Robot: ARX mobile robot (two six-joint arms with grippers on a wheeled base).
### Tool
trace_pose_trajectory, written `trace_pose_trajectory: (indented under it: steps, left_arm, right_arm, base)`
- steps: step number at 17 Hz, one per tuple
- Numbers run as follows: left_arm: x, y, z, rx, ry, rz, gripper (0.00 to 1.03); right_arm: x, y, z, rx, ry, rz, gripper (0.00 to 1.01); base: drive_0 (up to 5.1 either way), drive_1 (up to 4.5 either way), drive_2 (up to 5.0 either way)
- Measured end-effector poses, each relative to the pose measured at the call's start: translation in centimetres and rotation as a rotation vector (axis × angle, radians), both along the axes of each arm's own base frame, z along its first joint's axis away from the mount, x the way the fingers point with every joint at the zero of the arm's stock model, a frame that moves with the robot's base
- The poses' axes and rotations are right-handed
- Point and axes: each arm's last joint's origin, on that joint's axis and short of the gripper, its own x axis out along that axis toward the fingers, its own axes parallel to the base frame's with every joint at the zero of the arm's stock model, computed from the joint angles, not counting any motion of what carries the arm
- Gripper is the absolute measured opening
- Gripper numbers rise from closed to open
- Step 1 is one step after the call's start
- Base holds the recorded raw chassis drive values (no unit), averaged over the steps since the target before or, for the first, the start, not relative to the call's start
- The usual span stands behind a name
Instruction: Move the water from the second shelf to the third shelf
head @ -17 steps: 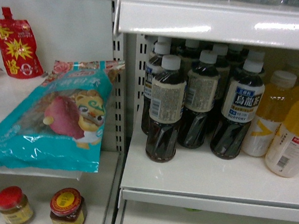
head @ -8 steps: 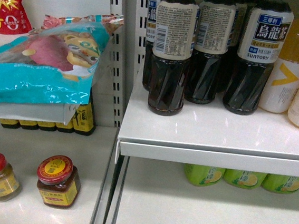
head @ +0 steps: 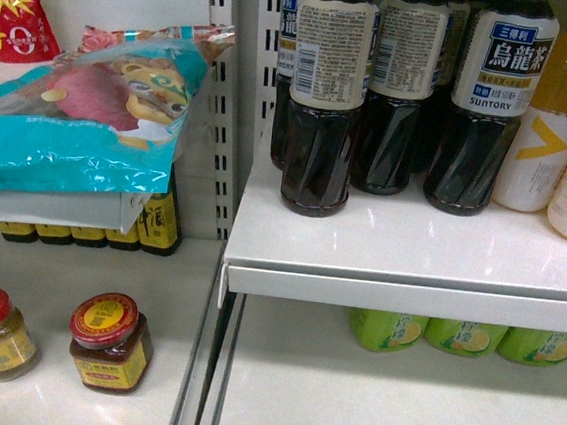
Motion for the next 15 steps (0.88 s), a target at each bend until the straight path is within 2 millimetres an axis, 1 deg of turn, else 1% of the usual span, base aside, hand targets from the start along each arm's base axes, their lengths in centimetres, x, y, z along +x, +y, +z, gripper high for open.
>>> trace_pose_trajectory:
  steps: [15]
  left_arm:
    - [0.0, 0.0, 0.0, 0.0, 0.0, 0.0, 0.98]
  right_arm:
    - [0.0, 0.0, 0.0, 0.0, 0.0, 0.0, 0.98]
  base:
    - [0.0, 0.0, 0.0]
